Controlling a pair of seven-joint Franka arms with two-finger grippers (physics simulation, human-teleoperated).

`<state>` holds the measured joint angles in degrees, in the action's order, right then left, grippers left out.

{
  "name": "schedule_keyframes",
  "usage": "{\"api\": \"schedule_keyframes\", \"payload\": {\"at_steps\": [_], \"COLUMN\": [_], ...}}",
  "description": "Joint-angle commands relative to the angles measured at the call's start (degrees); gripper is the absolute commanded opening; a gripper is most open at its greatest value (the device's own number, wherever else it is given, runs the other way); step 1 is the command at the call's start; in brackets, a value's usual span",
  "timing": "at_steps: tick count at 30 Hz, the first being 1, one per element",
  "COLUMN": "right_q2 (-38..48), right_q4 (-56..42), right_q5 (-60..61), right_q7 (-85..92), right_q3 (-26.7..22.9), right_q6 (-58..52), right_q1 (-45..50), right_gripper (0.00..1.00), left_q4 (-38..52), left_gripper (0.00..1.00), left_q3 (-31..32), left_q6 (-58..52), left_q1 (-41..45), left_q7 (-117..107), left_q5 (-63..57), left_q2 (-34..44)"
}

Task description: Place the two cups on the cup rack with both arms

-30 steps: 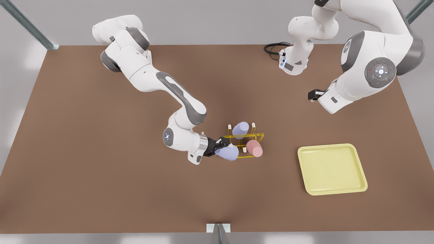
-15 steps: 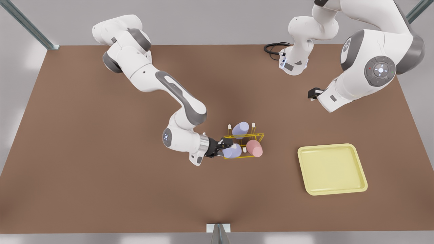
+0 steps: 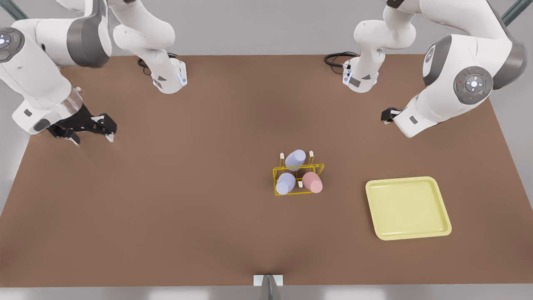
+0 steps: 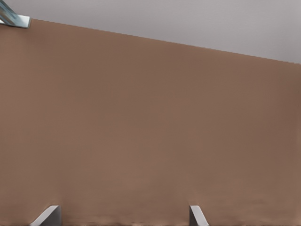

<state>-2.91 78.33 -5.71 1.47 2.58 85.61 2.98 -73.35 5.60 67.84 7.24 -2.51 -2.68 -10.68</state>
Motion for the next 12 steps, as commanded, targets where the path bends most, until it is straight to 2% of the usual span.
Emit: {"api": "schedule_keyframes", "payload": {"at_steps": [1, 4, 12], "right_q2": [2.7, 3.9, -2.2], "right_q4": [2.1, 4.2, 4.4], "right_q5": [-2.0, -1.8, -0.6], "right_q7": [-1.3, -1.5, -1.7], "right_q3": [0.8, 1.6, 1.0], "right_q6": [-12.0, -12.0, -10.7], "right_q1": [-0.3, -1.8, -1.5], "right_gripper": [1.0, 1.0, 1.0], "left_q4": [0.2, 0.1, 0.1], "left_gripper": [1.0, 1.0, 1.0], "left_q3": [0.0, 0.0, 0.0], "left_q6": [0.4, 0.4, 0.2], "left_q1": [0.1, 0.1, 0.0], "left_q7": [0.9, 0.9, 0.8], "left_q5": [-0.1, -0.2, -0.1], "left_q2": [0.0, -0.3, -0.3]}}
